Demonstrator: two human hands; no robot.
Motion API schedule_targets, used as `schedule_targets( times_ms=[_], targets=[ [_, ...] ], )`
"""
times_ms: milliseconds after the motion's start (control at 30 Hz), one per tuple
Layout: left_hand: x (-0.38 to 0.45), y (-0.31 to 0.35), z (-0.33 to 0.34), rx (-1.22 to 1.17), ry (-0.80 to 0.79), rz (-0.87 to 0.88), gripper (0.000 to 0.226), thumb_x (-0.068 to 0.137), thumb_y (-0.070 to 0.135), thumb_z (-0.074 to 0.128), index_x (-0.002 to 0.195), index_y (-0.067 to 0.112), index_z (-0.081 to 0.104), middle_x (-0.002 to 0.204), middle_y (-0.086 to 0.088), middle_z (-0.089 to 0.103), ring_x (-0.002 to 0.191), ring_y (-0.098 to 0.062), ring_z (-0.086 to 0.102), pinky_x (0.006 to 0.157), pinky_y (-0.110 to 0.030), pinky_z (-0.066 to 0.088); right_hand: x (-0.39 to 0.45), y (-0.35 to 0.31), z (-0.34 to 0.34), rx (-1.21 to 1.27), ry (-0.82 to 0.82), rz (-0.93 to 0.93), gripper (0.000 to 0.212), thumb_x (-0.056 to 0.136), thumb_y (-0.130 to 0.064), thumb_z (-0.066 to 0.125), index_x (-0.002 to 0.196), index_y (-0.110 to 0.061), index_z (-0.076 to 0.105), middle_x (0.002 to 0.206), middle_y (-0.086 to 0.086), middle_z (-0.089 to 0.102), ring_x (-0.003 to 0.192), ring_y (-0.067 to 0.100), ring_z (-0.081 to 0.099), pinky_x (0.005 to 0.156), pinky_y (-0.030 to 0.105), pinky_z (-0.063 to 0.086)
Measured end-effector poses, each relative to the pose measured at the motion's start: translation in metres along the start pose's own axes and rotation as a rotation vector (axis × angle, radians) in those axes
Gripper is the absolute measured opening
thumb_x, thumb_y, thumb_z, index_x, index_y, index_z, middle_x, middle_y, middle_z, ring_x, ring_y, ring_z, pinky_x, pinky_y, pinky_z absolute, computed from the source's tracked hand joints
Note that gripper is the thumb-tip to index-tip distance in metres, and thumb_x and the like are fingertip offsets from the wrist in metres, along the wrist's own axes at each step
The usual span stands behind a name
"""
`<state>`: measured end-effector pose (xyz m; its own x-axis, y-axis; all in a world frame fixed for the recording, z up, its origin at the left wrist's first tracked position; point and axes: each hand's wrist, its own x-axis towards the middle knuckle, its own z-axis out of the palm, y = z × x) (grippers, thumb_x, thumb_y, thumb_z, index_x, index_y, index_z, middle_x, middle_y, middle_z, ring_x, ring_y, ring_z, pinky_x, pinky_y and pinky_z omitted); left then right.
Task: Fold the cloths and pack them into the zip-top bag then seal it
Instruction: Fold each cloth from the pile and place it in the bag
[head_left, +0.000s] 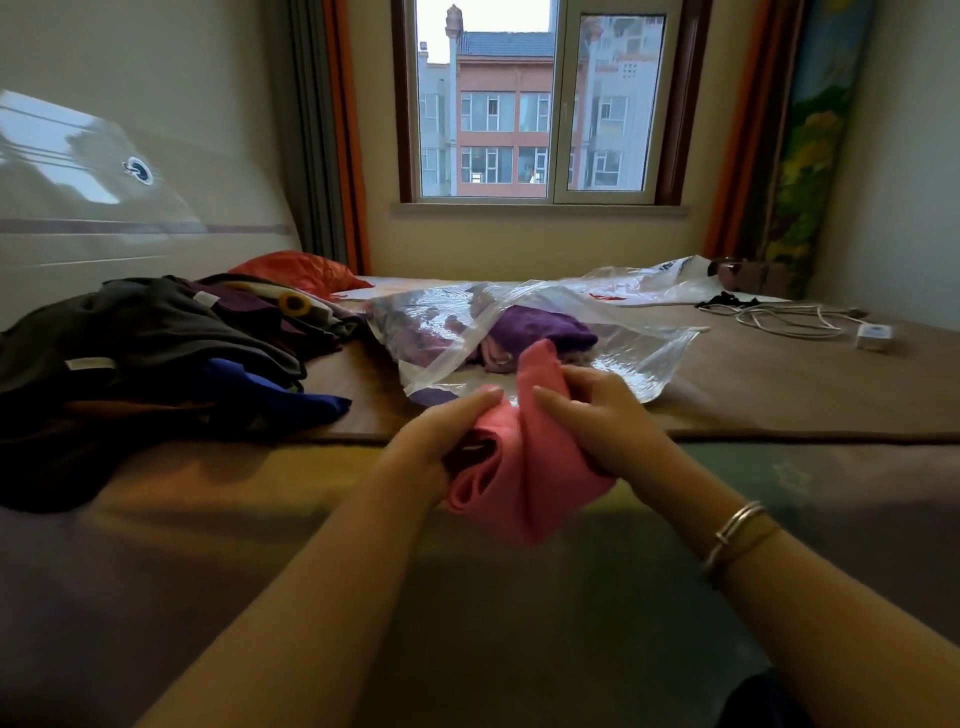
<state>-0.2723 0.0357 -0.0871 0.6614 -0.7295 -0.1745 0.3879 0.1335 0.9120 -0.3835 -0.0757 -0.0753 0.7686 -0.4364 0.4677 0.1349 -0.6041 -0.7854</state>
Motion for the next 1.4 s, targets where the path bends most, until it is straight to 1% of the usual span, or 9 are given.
schedule_targets(
  times_ms=[233, 400, 533, 633, 733, 900, 1067, 1233, 1400],
  targets=[
    [-0.015, 0.012, 0.017, -0.164, -0.185, 0.064, 0.054, 0.083, 0.051, 0.065, 0.105, 0.002, 0.069, 0.099, -0.020, 0.072, 0.088, -0.031, 0.071, 0.081, -0.041, 0.058, 0.006, -0.007, 0.002, 0.480, -0.219, 0.132, 0.026, 0.093, -0.018, 0.052, 0.114, -0.018, 0.068, 0.107, 0.004, 0.071, 0.095, 0.019, 0.067, 0.084, 0.026, 0.054],
    [-0.009, 0.001, 0.021, -0.089, -0.165, 0.098, 0.027, 0.087, 0.006, 0.061, 0.113, -0.001, 0.060, 0.080, -0.014, 0.067, 0.066, -0.020, 0.066, 0.064, -0.028, 0.058, -0.001, 0.014, -0.014, 0.458, -0.228, 0.086, 0.035, 0.085, 0.017, 0.051, 0.110, -0.007, 0.056, 0.101, 0.007, 0.071, 0.100, 0.021, 0.067, 0.088, 0.031, 0.054],
    [0.005, -0.008, 0.036, -0.039, 0.010, 0.212, 0.019, 0.083, -0.009, 0.048, 0.093, 0.004, 0.058, 0.071, -0.011, 0.056, 0.060, -0.018, 0.057, 0.061, -0.028, 0.051, 0.008, 0.033, -0.028, 0.169, 0.021, 0.198, 0.048, 0.078, -0.016, 0.076, 0.116, -0.018, 0.047, 0.115, 0.002, 0.057, 0.108, 0.018, 0.058, 0.088, 0.030, 0.052],
    [0.009, -0.007, 0.049, 0.017, 0.013, 0.237, 0.015, 0.084, -0.005, 0.049, 0.089, 0.007, 0.058, 0.072, -0.010, 0.057, 0.061, -0.018, 0.057, 0.059, -0.027, 0.051, 0.011, 0.047, -0.042, 0.481, -0.081, 0.449, 0.083, 0.066, -0.036, 0.082, 0.133, -0.020, 0.036, 0.120, 0.006, 0.057, 0.105, 0.019, 0.062, 0.082, 0.033, 0.056],
    [0.017, 0.000, 0.055, 0.432, 0.075, 0.414, 0.011, 0.089, 0.006, 0.057, 0.094, 0.015, 0.055, 0.084, -0.002, 0.062, 0.077, -0.015, 0.064, 0.065, -0.025, 0.054, 0.012, 0.061, -0.050, 0.698, -0.146, 0.486, 0.080, 0.063, -0.030, 0.083, 0.131, -0.009, 0.046, 0.117, 0.013, 0.063, 0.098, 0.016, 0.066, 0.072, 0.026, 0.056],
    [0.052, 0.035, 0.039, 1.256, 0.611, 0.953, 0.062, 0.081, 0.052, 0.065, 0.128, 0.015, 0.047, 0.123, -0.007, 0.050, 0.113, -0.027, 0.043, 0.093, -0.033, 0.032, 0.062, 0.071, -0.055, 0.497, 0.238, 0.470, 0.053, 0.079, -0.011, 0.069, 0.119, -0.010, 0.034, 0.106, 0.015, 0.057, 0.091, 0.023, 0.063, 0.074, 0.035, 0.054],
    [0.108, 0.073, 0.023, 1.684, 0.612, 0.725, 0.086, 0.076, 0.057, 0.067, 0.144, 0.021, 0.027, 0.143, -0.009, 0.035, 0.128, -0.031, 0.034, 0.103, -0.038, 0.028, 0.127, 0.088, -0.047, 0.125, 0.152, 0.295, 0.038, 0.087, 0.000, 0.057, 0.101, -0.019, 0.026, 0.093, 0.002, 0.045, 0.081, 0.014, 0.052, 0.064, 0.028, 0.046],
    [0.167, 0.113, 0.024, 1.265, 0.618, 0.882, 0.008, 0.094, 0.021, 0.052, 0.092, 0.015, 0.055, 0.091, -0.010, 0.062, 0.084, -0.027, 0.060, 0.063, -0.030, 0.036, 0.191, 0.110, -0.026, -0.168, 0.022, 0.092, 0.031, 0.080, 0.006, 0.046, 0.082, -0.024, 0.042, 0.075, 0.006, 0.053, 0.070, 0.019, 0.052, 0.060, 0.030, 0.041],
    [0.196, 0.147, 0.026, 1.057, 0.520, 1.119, 0.008, 0.098, 0.020, 0.049, 0.091, 0.016, 0.047, 0.089, -0.007, 0.065, 0.079, -0.021, 0.063, 0.061, -0.037, 0.051, 0.248, 0.120, -0.003, -0.039, 0.153, -0.160, 0.031, 0.075, 0.012, 0.042, 0.086, -0.017, 0.044, 0.072, 0.006, 0.054, 0.064, 0.012, 0.049, 0.054, 0.022, 0.040]
  ],
)
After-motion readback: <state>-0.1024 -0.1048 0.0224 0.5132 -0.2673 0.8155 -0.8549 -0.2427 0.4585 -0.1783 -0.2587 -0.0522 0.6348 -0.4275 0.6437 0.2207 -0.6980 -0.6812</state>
